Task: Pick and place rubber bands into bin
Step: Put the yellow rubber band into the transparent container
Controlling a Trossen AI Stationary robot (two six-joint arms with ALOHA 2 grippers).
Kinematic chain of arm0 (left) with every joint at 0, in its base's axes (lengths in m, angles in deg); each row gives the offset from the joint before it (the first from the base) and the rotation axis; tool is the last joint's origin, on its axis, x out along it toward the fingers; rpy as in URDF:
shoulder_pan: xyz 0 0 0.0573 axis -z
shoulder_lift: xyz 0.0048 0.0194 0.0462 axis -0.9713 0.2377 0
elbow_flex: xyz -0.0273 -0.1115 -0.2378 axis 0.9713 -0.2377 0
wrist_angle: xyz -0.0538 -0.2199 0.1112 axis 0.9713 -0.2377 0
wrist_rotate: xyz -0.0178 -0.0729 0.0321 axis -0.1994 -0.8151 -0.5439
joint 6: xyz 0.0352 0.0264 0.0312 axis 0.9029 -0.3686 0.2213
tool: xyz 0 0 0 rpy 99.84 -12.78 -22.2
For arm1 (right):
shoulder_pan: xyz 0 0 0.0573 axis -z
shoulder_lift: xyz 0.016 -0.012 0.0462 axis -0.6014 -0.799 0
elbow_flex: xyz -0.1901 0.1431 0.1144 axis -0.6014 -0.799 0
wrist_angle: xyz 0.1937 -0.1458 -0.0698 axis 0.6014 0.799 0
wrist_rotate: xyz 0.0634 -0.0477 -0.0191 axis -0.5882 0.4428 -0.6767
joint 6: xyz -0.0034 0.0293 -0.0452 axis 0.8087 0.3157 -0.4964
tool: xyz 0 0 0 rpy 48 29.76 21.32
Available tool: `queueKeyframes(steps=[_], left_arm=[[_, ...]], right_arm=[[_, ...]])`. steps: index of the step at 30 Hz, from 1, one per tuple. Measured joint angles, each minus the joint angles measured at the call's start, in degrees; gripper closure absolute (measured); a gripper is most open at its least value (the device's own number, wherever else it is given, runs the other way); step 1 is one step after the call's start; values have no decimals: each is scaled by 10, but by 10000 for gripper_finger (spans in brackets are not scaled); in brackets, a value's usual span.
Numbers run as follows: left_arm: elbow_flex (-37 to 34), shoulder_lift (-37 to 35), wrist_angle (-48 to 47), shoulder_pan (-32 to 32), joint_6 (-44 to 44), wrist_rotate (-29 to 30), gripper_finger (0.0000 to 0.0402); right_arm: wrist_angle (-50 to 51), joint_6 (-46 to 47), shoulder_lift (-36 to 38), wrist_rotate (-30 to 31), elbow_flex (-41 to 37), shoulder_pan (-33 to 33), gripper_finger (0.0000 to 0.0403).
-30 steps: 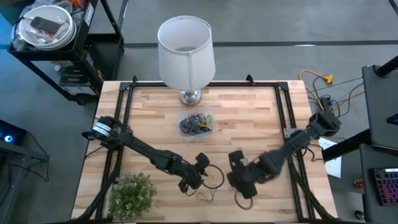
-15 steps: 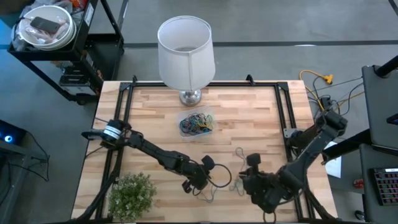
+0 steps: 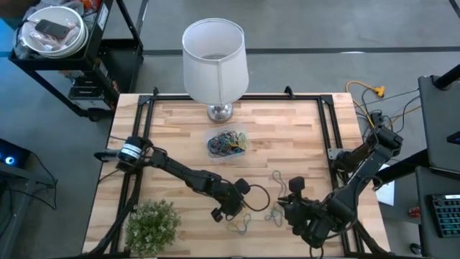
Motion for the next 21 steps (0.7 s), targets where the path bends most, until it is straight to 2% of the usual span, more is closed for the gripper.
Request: queueKeyframes(steps=[12, 15, 21], left_arm=[[0, 16, 26, -6, 0, -22, 281], [16, 43, 24, -10, 9, -32, 281], [27, 44, -1, -15, 9, -24, 281]], right_arm=[[0, -2, 0, 0, 0, 0, 351], [0, -2, 0, 0, 0, 0, 351], [1, -2, 0, 0, 0, -1, 351]])
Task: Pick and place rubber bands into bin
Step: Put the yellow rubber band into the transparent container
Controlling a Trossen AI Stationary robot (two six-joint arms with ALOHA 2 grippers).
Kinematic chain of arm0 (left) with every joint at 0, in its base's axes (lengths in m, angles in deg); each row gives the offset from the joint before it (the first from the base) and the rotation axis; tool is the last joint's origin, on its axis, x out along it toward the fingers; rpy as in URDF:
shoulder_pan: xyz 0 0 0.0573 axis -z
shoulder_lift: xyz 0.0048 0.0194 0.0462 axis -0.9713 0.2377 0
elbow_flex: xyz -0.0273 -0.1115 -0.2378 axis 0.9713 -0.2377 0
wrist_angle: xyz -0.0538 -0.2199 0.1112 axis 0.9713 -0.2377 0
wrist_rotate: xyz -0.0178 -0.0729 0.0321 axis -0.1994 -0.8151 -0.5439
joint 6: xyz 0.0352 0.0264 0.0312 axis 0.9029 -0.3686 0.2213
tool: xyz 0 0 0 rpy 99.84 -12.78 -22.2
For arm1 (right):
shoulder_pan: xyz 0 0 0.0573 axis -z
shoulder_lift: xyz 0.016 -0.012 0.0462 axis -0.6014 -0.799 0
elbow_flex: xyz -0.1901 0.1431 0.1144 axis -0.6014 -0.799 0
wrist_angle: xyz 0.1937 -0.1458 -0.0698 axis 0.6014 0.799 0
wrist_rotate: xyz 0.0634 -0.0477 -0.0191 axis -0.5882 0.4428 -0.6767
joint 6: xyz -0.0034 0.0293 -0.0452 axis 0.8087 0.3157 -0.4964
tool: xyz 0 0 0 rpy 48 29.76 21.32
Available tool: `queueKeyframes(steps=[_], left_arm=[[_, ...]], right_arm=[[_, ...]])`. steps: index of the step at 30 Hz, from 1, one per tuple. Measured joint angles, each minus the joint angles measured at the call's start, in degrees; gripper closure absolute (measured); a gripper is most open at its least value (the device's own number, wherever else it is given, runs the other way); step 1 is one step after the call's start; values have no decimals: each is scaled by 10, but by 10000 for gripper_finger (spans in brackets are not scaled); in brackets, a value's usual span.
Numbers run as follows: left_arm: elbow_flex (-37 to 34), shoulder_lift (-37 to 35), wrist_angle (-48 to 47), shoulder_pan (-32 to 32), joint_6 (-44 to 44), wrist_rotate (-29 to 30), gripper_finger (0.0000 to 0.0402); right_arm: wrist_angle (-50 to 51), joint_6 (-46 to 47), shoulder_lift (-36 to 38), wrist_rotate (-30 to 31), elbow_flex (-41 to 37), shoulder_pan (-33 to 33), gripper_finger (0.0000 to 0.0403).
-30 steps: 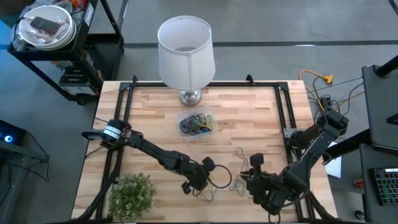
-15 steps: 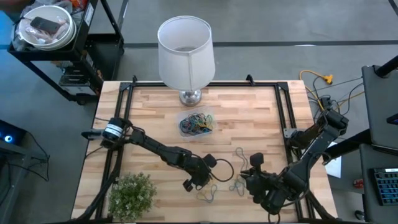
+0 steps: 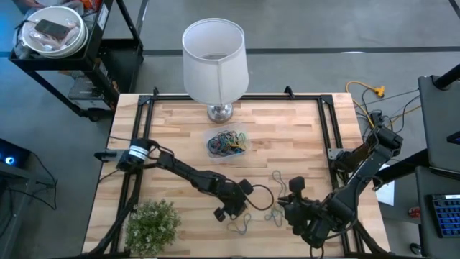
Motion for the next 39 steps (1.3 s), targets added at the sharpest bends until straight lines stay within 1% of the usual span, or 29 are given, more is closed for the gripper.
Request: queueKeyframes(steps=[9, 17, 21, 28, 30, 34, 36, 39], left_arm=[[0, -2, -29, -19, -71, -7, 281], [0, -2, -32, -25, -104, -5, 284], [-1, -2, -37, -29, -116, -5, 311], [-1, -3, -59, -32, -116, -7, 388], [-1, -4, -61, -31, -115, -7, 397], [-1, -12, -78, -32, -114, 12, 398], [-3, -25, -109, -32, -113, 48, 400], [-8, -38, -124, -27, -114, 100, 401]], right_arm=[[0, 0, 0, 0, -1, 0, 351], [0, 0, 0, 0, -1, 0, 351], [-1, 0, 0, 0, -1, 0, 351], [-2, 0, 0, 0, -1, 0, 351], [-2, 0, 0, 0, -1, 0, 351], [-2, 0, 0, 0, -1, 0, 351], [-2, 0, 0, 0, -1, 0, 351], [-2, 0, 0, 0, -1, 0, 351]])
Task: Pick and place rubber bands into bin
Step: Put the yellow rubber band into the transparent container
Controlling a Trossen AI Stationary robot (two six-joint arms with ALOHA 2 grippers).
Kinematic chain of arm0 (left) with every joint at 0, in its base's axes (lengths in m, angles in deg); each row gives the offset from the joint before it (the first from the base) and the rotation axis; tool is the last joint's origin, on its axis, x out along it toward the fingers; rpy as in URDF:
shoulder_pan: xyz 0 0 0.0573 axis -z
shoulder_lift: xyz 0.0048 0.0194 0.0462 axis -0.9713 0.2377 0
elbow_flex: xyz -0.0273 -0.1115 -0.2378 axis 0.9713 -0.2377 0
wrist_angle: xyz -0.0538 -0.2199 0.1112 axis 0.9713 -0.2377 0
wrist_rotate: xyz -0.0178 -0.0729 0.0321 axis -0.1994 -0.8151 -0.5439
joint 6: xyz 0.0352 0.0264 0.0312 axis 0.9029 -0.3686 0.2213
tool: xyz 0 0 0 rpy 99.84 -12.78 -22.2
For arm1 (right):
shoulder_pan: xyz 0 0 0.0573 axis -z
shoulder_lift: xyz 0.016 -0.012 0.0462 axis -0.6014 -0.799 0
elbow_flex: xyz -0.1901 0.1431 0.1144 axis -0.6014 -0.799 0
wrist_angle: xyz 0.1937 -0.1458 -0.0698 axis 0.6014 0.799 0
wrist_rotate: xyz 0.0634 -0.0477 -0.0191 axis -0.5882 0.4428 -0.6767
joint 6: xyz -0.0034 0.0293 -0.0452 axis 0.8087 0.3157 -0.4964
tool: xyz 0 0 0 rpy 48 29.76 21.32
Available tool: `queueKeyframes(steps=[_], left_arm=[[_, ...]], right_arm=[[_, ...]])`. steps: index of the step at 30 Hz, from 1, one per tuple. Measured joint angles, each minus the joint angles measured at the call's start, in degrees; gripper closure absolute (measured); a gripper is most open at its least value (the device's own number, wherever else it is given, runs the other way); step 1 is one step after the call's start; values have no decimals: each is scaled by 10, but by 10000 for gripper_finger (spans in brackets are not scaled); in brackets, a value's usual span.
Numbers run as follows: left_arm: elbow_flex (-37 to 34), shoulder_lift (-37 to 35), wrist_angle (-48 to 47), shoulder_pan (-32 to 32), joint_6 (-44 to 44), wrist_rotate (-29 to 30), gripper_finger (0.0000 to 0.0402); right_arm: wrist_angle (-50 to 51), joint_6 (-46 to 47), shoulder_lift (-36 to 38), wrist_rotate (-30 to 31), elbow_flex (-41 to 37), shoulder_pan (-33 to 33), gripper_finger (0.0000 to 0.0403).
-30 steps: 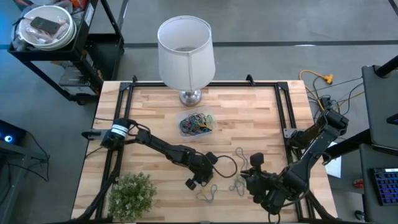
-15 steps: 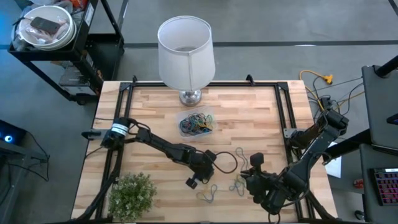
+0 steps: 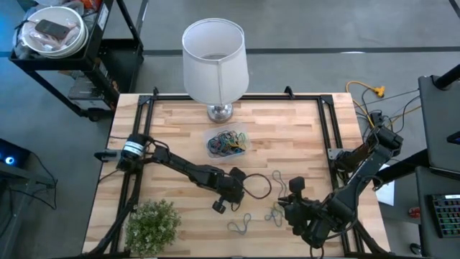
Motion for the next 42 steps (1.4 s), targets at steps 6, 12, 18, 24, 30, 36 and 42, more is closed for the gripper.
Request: queueKeyframes(steps=[6, 12, 18, 24, 30, 36, 42], left_arm=[[-14, -33, -15, 19, 0, 84, 401], [-20, -55, -22, 39, -1, 121, 402], [-22, -75, -25, 55, -1, 163, 402], [-22, -83, -33, 72, -2, 201, 402], [-21, -88, -32, 79, -1, 227, 402], [-21, -97, -35, 86, 0, 268, 401], [-21, -106, -34, 93, -5, 331, 401]], right_arm=[[0, 0, 0, 0, 0, 0, 351], [0, 0, 0, 0, 0, 0, 351], [0, -2, 0, 0, -1, 0, 351], [0, -2, 0, 0, -2, 0, 351], [0, -2, 0, 0, -2, 0, 351], [0, -2, 0, 0, -2, 0, 351], [-1, -2, 0, 0, -2, 0, 351]])
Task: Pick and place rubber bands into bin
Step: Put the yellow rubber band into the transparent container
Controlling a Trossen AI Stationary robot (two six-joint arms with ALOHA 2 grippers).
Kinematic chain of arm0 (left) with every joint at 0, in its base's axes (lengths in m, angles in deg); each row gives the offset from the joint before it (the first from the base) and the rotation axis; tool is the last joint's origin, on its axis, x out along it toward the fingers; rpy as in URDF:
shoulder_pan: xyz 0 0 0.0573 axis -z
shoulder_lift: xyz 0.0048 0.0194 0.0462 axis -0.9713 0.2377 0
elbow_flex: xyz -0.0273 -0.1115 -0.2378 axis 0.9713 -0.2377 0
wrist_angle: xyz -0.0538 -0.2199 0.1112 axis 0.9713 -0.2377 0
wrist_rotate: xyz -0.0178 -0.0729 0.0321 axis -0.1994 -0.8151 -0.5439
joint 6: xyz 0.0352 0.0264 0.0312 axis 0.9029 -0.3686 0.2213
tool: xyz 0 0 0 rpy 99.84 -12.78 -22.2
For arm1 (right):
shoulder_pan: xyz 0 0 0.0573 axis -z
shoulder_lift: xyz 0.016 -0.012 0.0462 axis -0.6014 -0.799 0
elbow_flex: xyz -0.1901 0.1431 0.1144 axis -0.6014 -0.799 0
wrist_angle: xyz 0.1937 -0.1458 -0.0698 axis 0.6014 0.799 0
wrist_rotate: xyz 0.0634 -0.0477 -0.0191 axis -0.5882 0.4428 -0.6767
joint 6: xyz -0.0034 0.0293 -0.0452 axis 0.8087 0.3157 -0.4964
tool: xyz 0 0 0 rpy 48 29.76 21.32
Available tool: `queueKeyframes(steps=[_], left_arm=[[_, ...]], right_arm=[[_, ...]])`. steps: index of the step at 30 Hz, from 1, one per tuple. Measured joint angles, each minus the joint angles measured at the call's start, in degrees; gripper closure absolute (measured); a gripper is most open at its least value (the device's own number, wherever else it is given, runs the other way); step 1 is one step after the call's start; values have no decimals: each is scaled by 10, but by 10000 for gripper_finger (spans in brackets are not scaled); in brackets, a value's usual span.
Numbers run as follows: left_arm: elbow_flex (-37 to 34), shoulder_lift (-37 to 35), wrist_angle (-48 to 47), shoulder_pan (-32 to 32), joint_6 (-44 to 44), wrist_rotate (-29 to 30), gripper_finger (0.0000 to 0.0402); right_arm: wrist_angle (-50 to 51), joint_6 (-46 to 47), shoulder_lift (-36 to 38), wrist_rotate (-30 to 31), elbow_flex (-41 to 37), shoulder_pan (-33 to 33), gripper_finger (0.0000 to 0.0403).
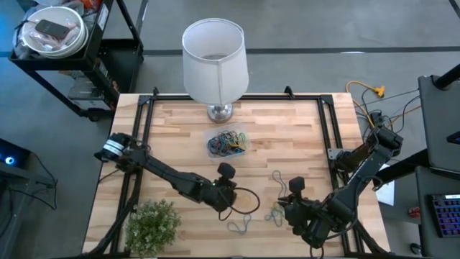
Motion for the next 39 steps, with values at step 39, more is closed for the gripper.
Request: queueKeyframes(steps=[39], left_arm=[[-1, -14, -10, -53, 34, 432, 402]], right_arm=[[-1, 0, 0, 1, 0, 0, 351]])
